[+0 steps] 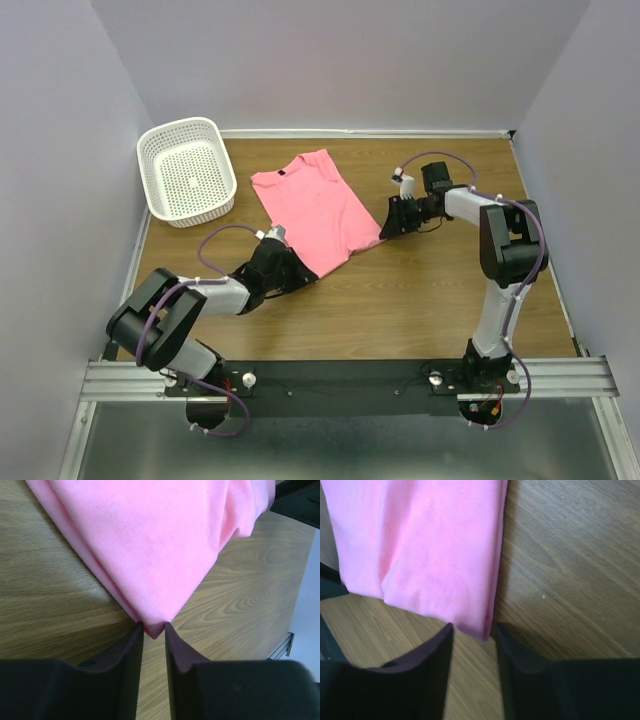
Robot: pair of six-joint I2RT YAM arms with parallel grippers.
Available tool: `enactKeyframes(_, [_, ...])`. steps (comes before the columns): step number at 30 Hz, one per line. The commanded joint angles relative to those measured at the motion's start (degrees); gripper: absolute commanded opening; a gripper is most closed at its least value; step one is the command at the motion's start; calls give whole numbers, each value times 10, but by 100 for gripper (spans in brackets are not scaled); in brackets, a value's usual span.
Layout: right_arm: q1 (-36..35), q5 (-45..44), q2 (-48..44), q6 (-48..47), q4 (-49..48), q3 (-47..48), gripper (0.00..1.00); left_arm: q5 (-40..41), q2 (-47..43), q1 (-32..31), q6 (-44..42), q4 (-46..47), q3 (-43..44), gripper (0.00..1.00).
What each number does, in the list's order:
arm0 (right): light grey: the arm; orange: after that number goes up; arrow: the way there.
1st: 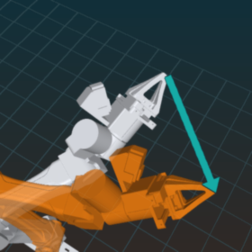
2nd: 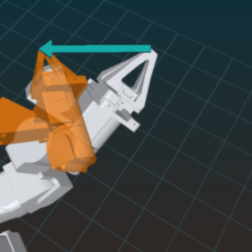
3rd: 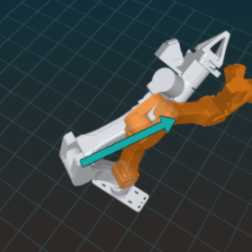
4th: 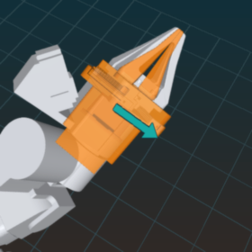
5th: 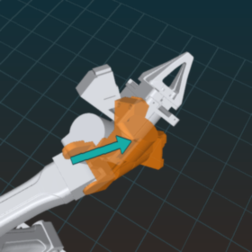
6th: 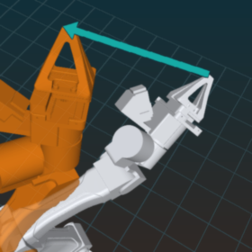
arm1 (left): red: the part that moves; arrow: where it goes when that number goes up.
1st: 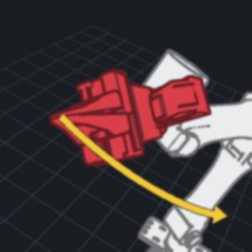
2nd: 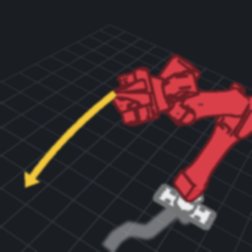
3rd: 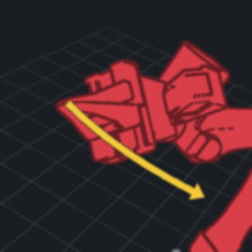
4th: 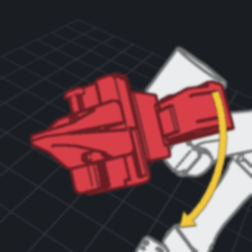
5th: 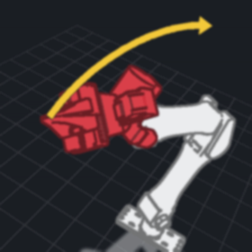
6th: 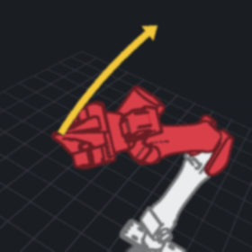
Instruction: Fold and stack the t-shirts
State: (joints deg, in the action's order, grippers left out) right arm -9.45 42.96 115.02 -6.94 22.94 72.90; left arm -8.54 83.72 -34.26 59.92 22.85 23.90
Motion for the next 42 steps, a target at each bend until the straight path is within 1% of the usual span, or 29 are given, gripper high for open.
enactKeyframes(1, [4,7,25,5,3,2,35,-11,4,-2,-16,22,10,21])
enactKeyframes(2, [6,6,23,4,3,1,28,-13,-1,-1,-19,21,6,18])
enactKeyframes(3, [8,6,21,3,3,0,19,-14,-7,2,-24,16,0,16])
enactKeyframes(4, [15,5,20,1,3,-2,12,-14,-21,3,-27,10,-3,14])
enactKeyframes(5, [21,5,18,-4,4,-5,1,-12,-29,5,-29,-5,-7,13])
enactKeyframes(8, [43,5,6,-18,6,-17,0,-16,-60,16,-44,-34,-20,9])
enactKeyframes(12, [66,1,-23,-50,17,-52,1,-30,-93,23,-64,-62,-28,8])
enactKeyframes(16, [73,-11,-67,-95,40,-102,1,-87,-80,19,-87,-74,-23,8])
enactKeyframes(20, [73,-30,-118,-136,65,-151,1,-119,-66,-11,-98,-77,-28,9])
enactKeyframes(23, [73,-38,-154,-171,88,-181,9,-141,-71,-45,-94,-77,-35,11])
enactKeyframes(24, [72,-39,-171,-179,103,-185,19,-147,-74,-59,-91,-77,-39,17])
enactKeyframes(25, [73,-39,-180,-187,111,-189,19,-151,-80,-59,-89,-78,-41,19])
enactKeyframes(26, [73,-48,-189,-200,122,-195,27,-152,-103,-67,-85,-84,-44,30])
enactKeyframes(27, [72,-54,-202,-207,127,-200,30,-147,-122,-70,-82,-91,-48,30])
enactKeyframes(28, [72,-61,-215,-214,129,-203,37,-136,-145,-72,-79,-105,-51,41])
enactKeyframes(29, [73,-79,-247,-221,133,-206,40,-122,-204,-74,-81,-127,-49,47])
enactKeyframes(30, [73,-88,-264,-245,139,-209,44,-87,-238,-74,-84,-182,-44,54])
enactKeyframes(31, [73,-99,-281,-260,141,-210,53,-70,-307,-74,-90,-212,-29,57])
enactKeyframes(32, [73,-94,-318,-317,161,-210,57,-42,-340,-74,-105,-258,-20,60])
enactKeyframes(34, [73,-71,-348,-441,206,-210,64,-25,-400,-76,-138,-275,6,62])
enactKeyframes(35, [73,-42,-369,-593,232,-212,68,-22,-445,-77,-175,-272,13,64])
enactKeyframes(36, [73,-32,-379,-680,284,-216,70,-17,-456,-78,-198,-264,20,69])
enactKeyframes(37, [73,-24,-389,-766,301,-239,70,-24,-460,-80,-223,-253,36,71])
enactKeyframes(38, [73,-13,-398,-891,305,-253,72,-25,-443,-84,-248,-251,50,71])
enactKeyframes(39, [73,-6,-407,-949,305,-268,73,-22,-423,-101,-309,-260,85,72])
enactKeyframes(40, [73,13,-405,-999,305,-281,77,-8,-400,-124,-346,-274,108,72])
enactKeyframes(41, [73,26,-396,-1036,305,-277,79,15,-343,-147,-372,-293,129,72])
enactKeyframes(42, [73,35,-384,-1076,309,-269,79,79,-315,-174,-392,-334,149,72])
